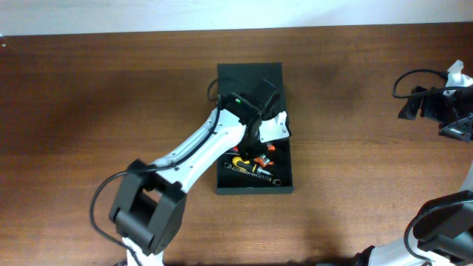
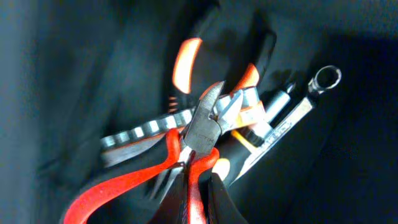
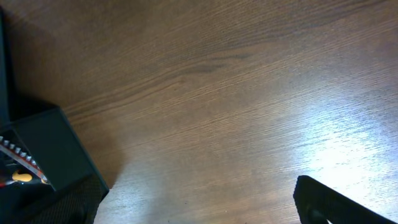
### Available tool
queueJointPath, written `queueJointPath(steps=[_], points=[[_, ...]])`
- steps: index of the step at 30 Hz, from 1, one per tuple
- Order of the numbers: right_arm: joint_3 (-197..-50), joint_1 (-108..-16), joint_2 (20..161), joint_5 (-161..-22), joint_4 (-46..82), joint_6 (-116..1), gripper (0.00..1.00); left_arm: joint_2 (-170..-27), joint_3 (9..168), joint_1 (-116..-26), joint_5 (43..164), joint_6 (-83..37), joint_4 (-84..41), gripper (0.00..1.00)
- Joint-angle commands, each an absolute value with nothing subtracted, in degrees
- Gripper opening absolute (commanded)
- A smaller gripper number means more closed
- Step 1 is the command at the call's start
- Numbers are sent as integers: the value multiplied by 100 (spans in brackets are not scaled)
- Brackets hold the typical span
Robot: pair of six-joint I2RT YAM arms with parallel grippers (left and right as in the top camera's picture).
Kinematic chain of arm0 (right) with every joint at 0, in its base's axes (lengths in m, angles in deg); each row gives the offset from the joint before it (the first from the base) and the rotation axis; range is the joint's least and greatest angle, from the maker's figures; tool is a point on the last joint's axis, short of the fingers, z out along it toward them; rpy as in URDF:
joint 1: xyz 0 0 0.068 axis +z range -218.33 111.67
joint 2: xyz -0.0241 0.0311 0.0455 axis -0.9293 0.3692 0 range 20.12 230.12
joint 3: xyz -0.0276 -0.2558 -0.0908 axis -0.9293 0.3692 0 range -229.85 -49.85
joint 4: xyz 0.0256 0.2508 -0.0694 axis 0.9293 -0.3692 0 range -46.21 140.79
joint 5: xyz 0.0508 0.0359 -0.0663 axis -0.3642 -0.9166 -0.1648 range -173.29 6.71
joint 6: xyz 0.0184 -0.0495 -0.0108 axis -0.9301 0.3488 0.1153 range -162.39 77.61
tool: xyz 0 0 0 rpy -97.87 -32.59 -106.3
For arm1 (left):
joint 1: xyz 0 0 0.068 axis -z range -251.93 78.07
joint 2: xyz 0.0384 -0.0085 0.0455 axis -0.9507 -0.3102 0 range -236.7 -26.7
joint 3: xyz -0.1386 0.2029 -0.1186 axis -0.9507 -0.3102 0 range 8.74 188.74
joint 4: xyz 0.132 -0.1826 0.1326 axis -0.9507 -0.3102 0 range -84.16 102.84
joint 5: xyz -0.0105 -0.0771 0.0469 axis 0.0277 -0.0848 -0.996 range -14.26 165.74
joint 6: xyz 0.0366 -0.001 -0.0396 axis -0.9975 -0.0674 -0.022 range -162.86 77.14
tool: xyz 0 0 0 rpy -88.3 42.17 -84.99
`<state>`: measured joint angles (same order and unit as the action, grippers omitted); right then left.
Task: Pack container
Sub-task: 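Carry the red pliers over the box and release them inside, then raise the left gripper and bring both grippers to the box lid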
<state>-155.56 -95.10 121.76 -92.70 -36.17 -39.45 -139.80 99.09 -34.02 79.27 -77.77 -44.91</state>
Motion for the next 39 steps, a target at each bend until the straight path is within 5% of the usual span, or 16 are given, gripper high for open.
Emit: queueJointPath(steps=[1,3,4,7,10,16,24,26,28,29,32,39], points=[[-15521,-9529,12185,-9342,-3626,-3991,99,-14310,9834,-3428,8115,-7780,-4461,2],[-15521,-9529,12185,-9342,-3626,-3989,99,-14413,9834,-3428,8113,-7780,-4461,2],[-15521,-9529,12185,-9342,-3628,-3991,99,-14446,9834,-3428,8113,-7780,-4459,17],[-15521,-9529,12185,-9342,-3626,-3989,99,-14444,9847,-3428,8106,-7780,-4459,34],[-15523,-9529,12185,-9342,-3597,-3967,99,-14444,9915,-3457,8087,-7714,-4467,75],[-15571,-9215,12141,-9479,-3394,-3626,99,-14310,10473,-3701,8089,-7434,-4708,100],[-16316,-8141,12117,-9984,-3184,-3169,97,-13650,11710,-4123,7942,-7030,-5182,99],[-16480,-7943,12117,-9989,-3093,-3173,72,-13519,11847,-4344,8028,-6763,-5189,99],[-16579,-7742,12119,-10166,-3003,-3234,31,-13388,11895,-4707,8572,-6706,-5191,97],[-16579,-7698,12119,-10292,-2959,-3307,19,-13368,11895,-4914,8856,-6663,-5180,79],[-16579,-7696,12192,-10870,-2813,-3451,8,-13383,11893,-5684,10019,-6593,-5123,47],[-16579,-7691,12666,-11645,-2629,-3451,4,-13536,11893,-6921,11381,-6000,-4587,17]])
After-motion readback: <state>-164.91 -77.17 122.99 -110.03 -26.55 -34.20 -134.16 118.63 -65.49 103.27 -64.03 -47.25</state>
